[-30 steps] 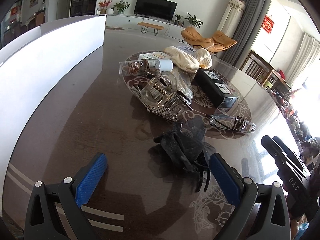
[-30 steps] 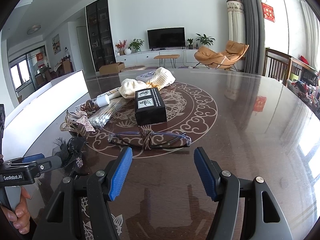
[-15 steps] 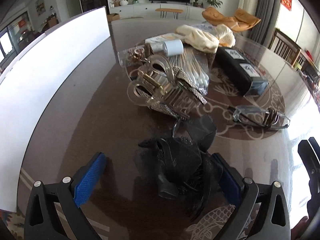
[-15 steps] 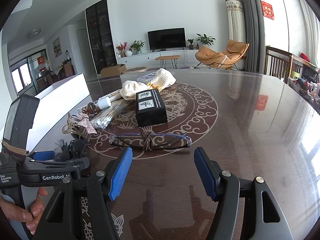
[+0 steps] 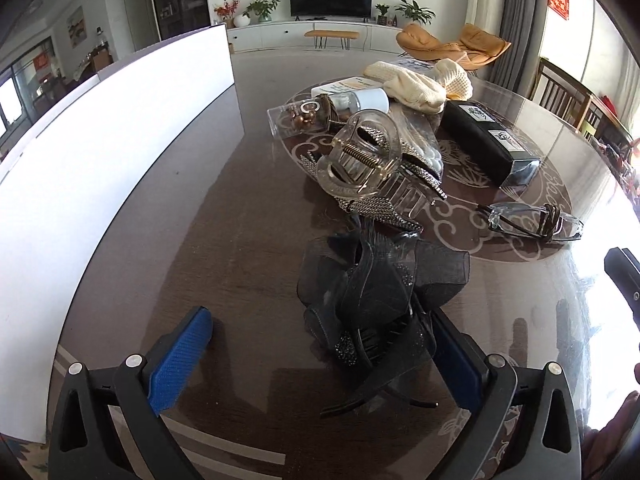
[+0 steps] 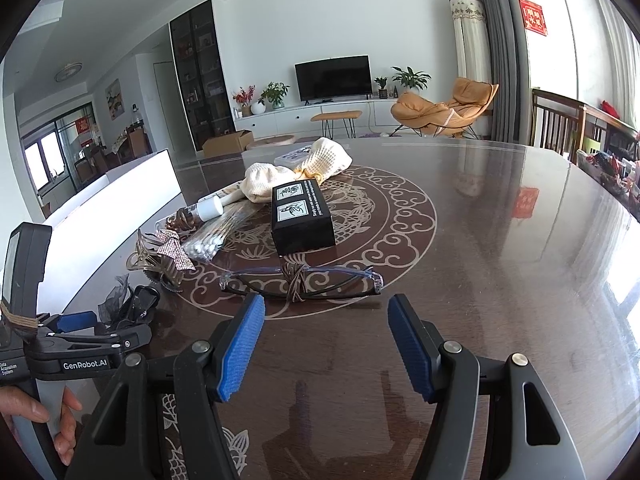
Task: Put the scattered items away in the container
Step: 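Lower the left gripper onto the black mesh hair accessory and close, then grasp the clear eyeglasses with the right gripper while the left holds the black accessory, then carry both held items over the cardboard container and open both grippers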
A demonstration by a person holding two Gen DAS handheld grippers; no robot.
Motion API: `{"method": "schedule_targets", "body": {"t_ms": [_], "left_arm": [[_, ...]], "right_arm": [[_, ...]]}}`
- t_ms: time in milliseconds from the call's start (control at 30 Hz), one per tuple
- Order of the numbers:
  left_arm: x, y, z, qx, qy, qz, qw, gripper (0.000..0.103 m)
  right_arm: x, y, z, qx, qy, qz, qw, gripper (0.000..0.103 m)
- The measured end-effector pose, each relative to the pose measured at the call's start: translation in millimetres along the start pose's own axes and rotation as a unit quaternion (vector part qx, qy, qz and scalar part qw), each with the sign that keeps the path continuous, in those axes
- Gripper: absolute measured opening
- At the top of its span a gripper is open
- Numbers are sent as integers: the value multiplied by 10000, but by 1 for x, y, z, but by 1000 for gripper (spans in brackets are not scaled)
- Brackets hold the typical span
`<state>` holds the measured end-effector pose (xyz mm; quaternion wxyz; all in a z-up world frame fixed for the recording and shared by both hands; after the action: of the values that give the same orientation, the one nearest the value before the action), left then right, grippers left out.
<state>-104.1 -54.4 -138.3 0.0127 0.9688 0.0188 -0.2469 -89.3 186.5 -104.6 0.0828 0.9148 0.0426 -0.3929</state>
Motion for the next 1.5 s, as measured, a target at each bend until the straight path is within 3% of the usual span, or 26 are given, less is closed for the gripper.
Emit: {"method": "schedule_targets", "body": {"t_ms": [100, 133, 167, 200, 233, 333, 400, 467, 533, 600, 767, 867, 900, 967, 1100, 1233, 1400, 1500], "left_arm": [[-5, -11, 2, 137, 92, 220, 9996, 103], [-5, -13, 1, 232, 80, 243, 9994, 97], [-6, -14, -4, 237, -47, 292, 9993, 85], [-6, -16, -9, 271, -137, 360, 9989, 58], [-6, -18, -11, 321, -139, 438, 9984, 39], [-3, -21, -15, 536, -116, 499, 9972, 39], [0, -22, -18, 617, -135, 530, 9966, 38], [1, -23, -20, 744, -120, 511, 9958, 38], [5, -24, -22, 879, -104, 428, 9952, 38], [6, -25, -22, 1005, -77, 385, 9942, 38], [9, -24, -23, 1182, -3, 355, 9924, 38], [9, -24, -23, 1241, 26, 384, 9915, 38], [10, -24, -24, 1252, 28, 399, 9913, 38], [11, -23, -25, 1268, 24, 415, 9911, 38], [11, -20, -33, 1410, -16, 312, 9895, 38], [1, -11, -58, 1654, -180, 139, 9860, 38], [-30, 39, -110, 1750, -615, -212, 9824, 38], [-49, 101, -138, 1349, -898, -445, 9858, 38]], "right_arm": [[0, 0, 1, 0, 23, -10, 10000, 65], [0, 0, 1, -15, 1, -4, 10000, 65], [0, 0, -2, -38, -50, 17, 10000, 65], [-1, -1, -4, -84, -92, 30, 9999, 65], [-1, -2, -6, -170, -86, 13, 9998, 65], [-5, -4, -6, -436, 141, -420, 9981, 65], [-16, 0, 0, -608, 311, -1169, 9908, 65], [-20, 8, 16, -833, 819, -2103, 9706, 65], [-16, 17, 34, -1160, 1371, -2890, 9403, 65], [-19, 23, 48, -1120, 1462, -3532, 9172, 65], [-29, 45, 79, -1354, 1650, -4101, 8867, 65], [-18, 51, 99, -1284, 2207, -4143, 8736, 62], [-19, 52, 100, -1315, 2259, -4063, 8755, 50], [-23, 51, 96, -1260, 2208, -3974, 8817, 17], [-24, 43, 76, -1146, 2156, -3697, 8965, 16], [-27, 59, 48, -1334, 2074, -3267, 9124, 16], [-67, 128, 22, -2178, 1742, -2557, 9256, 16], [-109, 196, 13, -2813, 1452, -2195, 9228, 16]]}}
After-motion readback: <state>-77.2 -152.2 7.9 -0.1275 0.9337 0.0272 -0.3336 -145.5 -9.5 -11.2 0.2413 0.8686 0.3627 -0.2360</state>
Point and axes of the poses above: each gripper's, at about its wrist camera, not at the fingertips, and z roughly the way its jaws point, y to its left, x to its underside, the point moved 9 cm from there along z, roughly the way its jaws point, and after that the axes turned 7 degrees about y, right-handed, at the moved point
